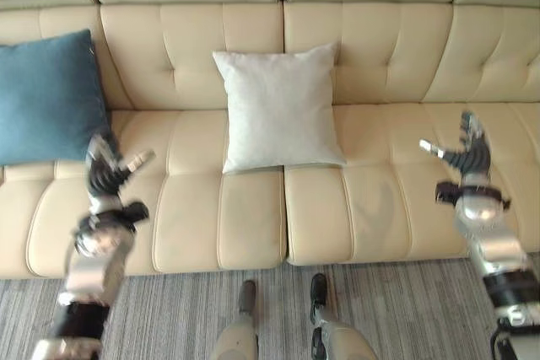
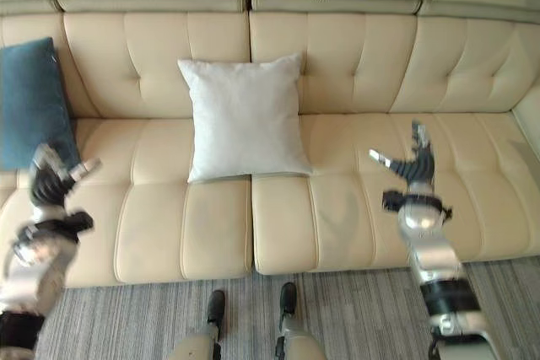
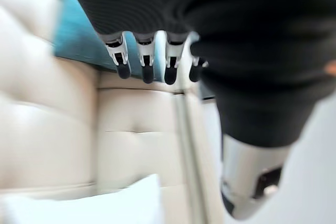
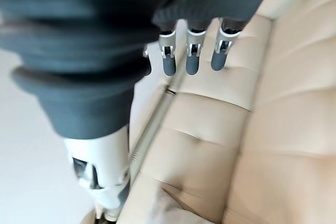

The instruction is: Pick up all the scattered cushions and arrange them neatly on the sofa.

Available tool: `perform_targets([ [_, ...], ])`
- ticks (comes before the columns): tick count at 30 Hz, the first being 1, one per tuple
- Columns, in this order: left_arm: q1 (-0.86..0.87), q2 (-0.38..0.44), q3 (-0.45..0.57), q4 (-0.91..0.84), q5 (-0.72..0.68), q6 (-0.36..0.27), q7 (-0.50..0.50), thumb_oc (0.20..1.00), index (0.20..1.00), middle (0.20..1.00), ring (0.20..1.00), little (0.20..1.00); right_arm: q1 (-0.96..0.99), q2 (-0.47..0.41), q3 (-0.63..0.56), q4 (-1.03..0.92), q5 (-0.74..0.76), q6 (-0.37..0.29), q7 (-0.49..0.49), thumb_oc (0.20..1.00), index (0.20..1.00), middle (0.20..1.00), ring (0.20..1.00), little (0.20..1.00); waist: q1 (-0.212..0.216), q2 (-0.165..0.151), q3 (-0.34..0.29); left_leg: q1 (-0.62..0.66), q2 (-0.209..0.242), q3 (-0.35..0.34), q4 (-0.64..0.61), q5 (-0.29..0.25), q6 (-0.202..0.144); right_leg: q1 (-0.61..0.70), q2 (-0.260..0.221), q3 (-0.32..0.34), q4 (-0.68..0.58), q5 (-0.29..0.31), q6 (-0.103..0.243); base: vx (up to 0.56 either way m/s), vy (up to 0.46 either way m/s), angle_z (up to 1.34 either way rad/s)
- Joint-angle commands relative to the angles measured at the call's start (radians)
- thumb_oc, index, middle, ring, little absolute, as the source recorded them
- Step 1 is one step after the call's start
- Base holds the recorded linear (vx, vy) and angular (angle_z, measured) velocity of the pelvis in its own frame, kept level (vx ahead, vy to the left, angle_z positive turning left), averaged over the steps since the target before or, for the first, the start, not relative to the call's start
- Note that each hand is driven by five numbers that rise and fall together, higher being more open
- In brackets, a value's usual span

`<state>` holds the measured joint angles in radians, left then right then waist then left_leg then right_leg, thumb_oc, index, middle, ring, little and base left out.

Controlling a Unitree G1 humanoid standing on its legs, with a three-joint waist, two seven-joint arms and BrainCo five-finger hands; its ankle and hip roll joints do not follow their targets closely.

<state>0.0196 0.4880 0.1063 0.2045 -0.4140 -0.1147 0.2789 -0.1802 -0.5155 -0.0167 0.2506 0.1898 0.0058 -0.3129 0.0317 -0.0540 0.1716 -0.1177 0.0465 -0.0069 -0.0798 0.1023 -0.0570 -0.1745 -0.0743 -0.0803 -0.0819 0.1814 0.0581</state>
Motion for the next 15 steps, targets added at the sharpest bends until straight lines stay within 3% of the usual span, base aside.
perform_targets([
  [1,0.012,-0.035,-0.024,0.070,0.116,0.000,-0.056,1.000,1.000,1.000,1.000,1.000,0.069,0.043,-0.013,0.048,-0.057,-0.034,0.080,1.000,1.000,1.000,1.000,1.000,-0.006,0.004,-0.100,0.045,-0.050,0.016,-0.007,-0.108,0.011,0.129,-0.043,-0.030,0.007,-0.158,0.094,-0.01,0.054,-0.03],
  [8,0.114,-0.130,-0.061,0.146,0.095,0.035,-0.098,1.000,1.000,1.000,1.000,1.000,0.172,0.201,-0.026,0.213,0.061,-0.049,0.115,1.000,1.000,1.000,1.000,1.000,-0.018,0.011,-0.104,0.072,-0.062,0.023,-0.007,-0.117,0.030,0.149,-0.054,-0.022,0.010,-0.151,0.101,-0.04,0.064,-0.08],
  [15,0.125,-0.077,-0.097,0.155,0.154,0.041,-0.127,1.000,1.000,1.000,1.000,1.000,0.157,0.189,-0.001,0.289,0.059,-0.045,0.122,1.000,1.000,1.000,1.000,1.000,-0.033,0.024,-0.047,0.065,-0.061,0.034,-0.007,-0.107,0.044,0.070,-0.058,-0.003,0.138,-0.153,0.111,-0.14,0.067,-0.07],
])
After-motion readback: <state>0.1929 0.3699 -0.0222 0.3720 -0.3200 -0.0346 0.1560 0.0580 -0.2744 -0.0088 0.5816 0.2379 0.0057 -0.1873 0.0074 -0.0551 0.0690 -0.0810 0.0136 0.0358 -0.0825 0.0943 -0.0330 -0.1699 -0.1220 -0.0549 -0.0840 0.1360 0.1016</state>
